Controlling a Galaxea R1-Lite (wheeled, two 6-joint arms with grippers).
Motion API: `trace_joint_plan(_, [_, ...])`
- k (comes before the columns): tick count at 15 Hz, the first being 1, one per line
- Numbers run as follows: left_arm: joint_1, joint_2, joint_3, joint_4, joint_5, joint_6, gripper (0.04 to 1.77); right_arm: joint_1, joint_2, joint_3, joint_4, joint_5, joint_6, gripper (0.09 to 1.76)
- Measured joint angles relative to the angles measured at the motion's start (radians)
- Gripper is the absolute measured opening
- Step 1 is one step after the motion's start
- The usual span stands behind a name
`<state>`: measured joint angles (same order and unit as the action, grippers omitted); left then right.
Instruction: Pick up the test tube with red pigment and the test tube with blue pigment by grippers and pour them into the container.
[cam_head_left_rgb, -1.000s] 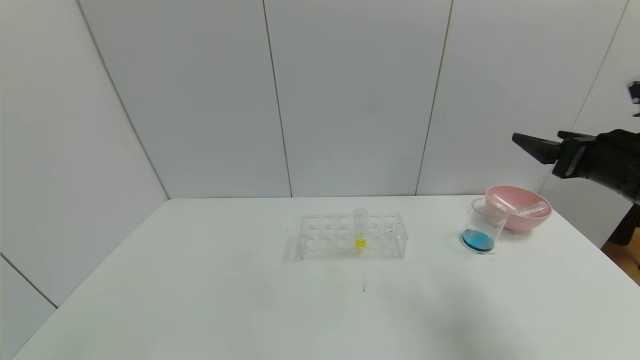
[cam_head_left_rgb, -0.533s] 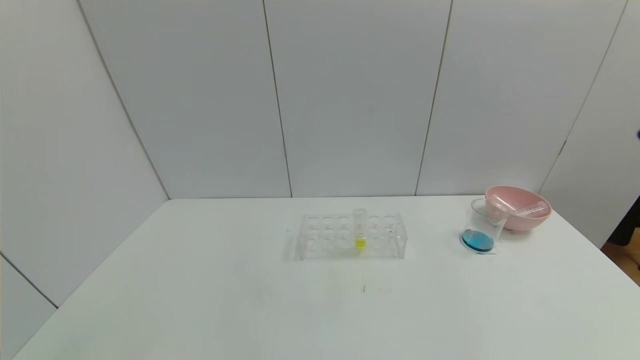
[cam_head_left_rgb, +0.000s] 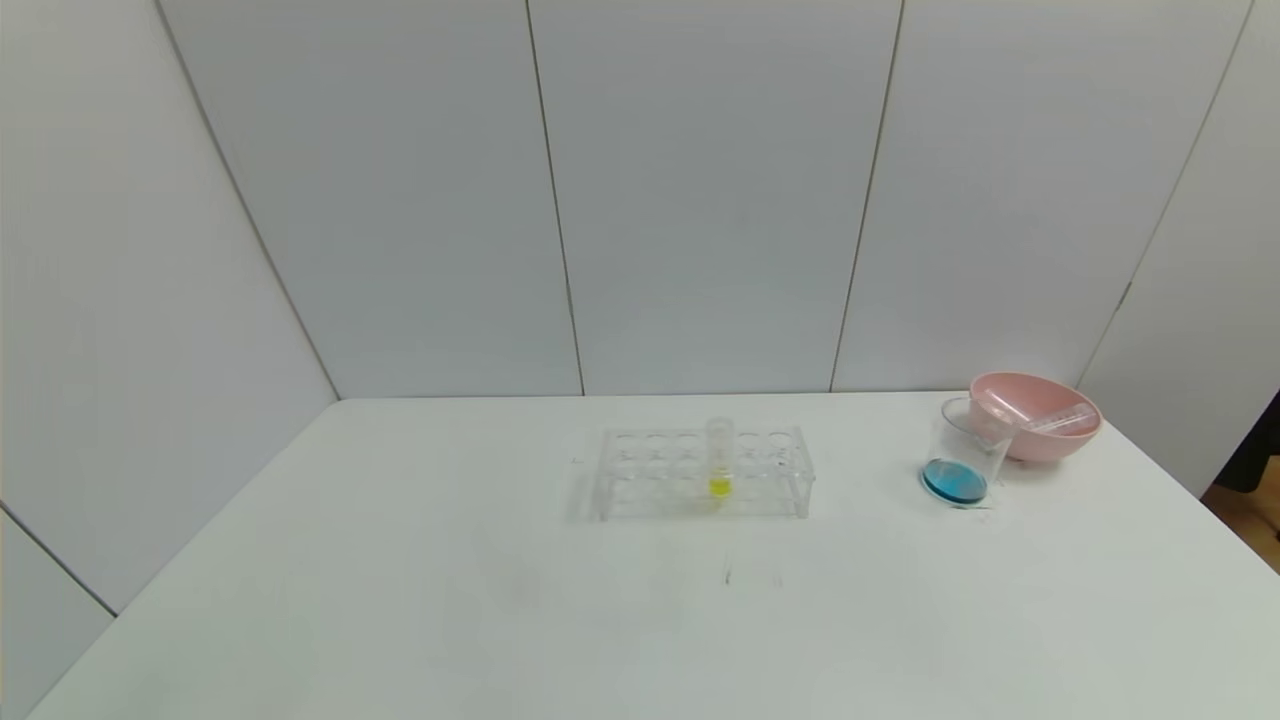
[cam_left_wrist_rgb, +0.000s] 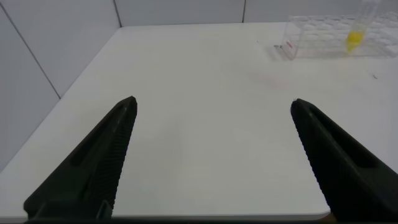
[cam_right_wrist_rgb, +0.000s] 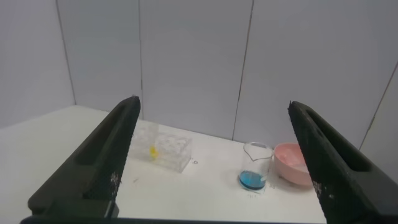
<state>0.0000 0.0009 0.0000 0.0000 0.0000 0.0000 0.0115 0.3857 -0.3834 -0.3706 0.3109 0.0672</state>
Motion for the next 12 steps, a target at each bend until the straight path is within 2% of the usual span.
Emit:
trace_joint_plan(3, [0.0, 0.0, 0.0, 0.0, 0.0, 0.0, 1.76, -0.006, -0.224, 0.081, 0.102, -0.004, -0.023, 1.7])
trace_joint_plan(6, [0.0, 0.0, 0.0, 0.0, 0.0, 0.0, 1.76, -0.011, -0.341, 0.21, 0.067, -0.071, -0.069, 1.7])
trace_joint_plan(8, [0.0, 0.0, 0.0, 0.0, 0.0, 0.0, 1.76, -0.011, -0.37, 0.304, 0.04, -0.081, -0.075, 1.7])
trace_joint_plan(9, [0.0, 0.0, 0.0, 0.0, 0.0, 0.0, 1.76, -0.011, -0.377, 0.341, 0.064, -0.084, -0.075, 1.7])
trace_joint_plan(12, [0.0, 0.0, 0.0, 0.0, 0.0, 0.0, 1.76, -0.011, -0.386, 0.375, 0.266, -0.136, -0.078, 1.7])
